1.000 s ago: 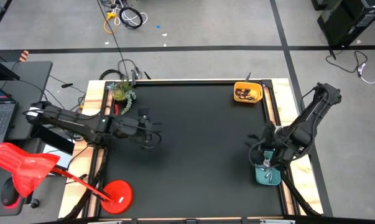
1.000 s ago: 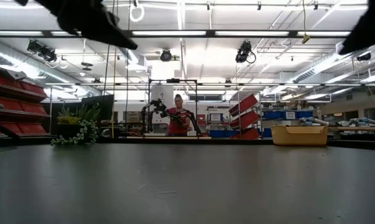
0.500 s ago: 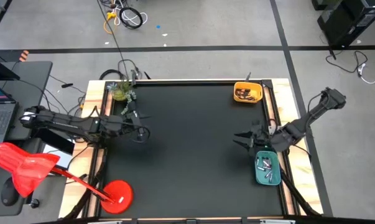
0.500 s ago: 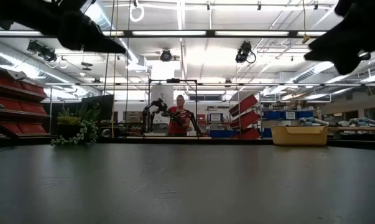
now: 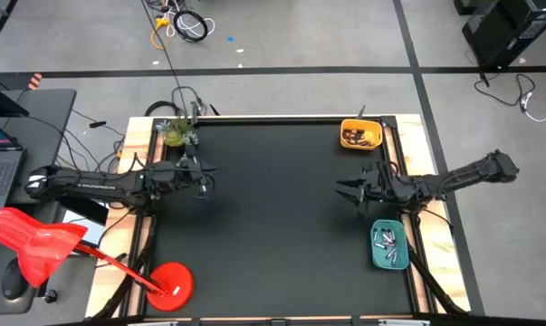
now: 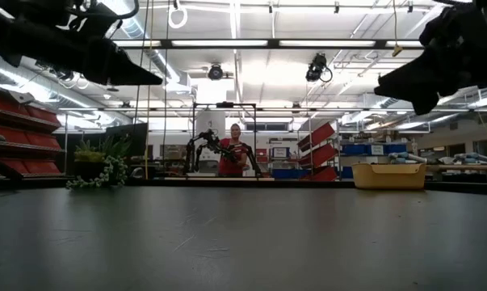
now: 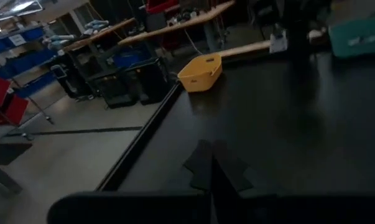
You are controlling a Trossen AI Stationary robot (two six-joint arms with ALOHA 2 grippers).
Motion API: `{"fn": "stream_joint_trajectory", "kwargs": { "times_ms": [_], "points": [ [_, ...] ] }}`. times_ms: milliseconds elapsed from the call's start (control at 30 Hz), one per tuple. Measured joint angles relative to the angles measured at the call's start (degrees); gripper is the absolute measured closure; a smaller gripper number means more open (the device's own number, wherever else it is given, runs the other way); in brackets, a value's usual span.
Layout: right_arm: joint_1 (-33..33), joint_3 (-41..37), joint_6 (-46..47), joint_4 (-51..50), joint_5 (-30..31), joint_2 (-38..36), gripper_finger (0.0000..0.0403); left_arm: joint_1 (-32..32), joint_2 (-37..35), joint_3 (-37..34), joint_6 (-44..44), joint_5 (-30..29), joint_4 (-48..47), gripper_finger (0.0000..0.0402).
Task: Sort batteries
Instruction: Return to Home Position
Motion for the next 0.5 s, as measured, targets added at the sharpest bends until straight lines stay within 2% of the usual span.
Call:
{"fn": "stream_joint_trajectory", "kwargs": {
  "times_ms": [167,300,500],
  "points": [
    [-6.08,-3.58,-2.88,7.09,-7.62,-3.61,0.0257,3.29,-3.59,-1.03,-3.67,6.27,-0.82,0.0396],
    [-9.33,-5.47,-4.23,8.77,-9.78,-5.97,0.0261,3.64,-4.95,-1.03,-4.68,5.96,-2.46,0.0398],
    [-11.26,-5.74,-7.13,6.32,-9.84,-8.63,0.0261,3.63,-6.64,-1.05,-6.57,2.34,-8.1,0.04]
  ]
}}
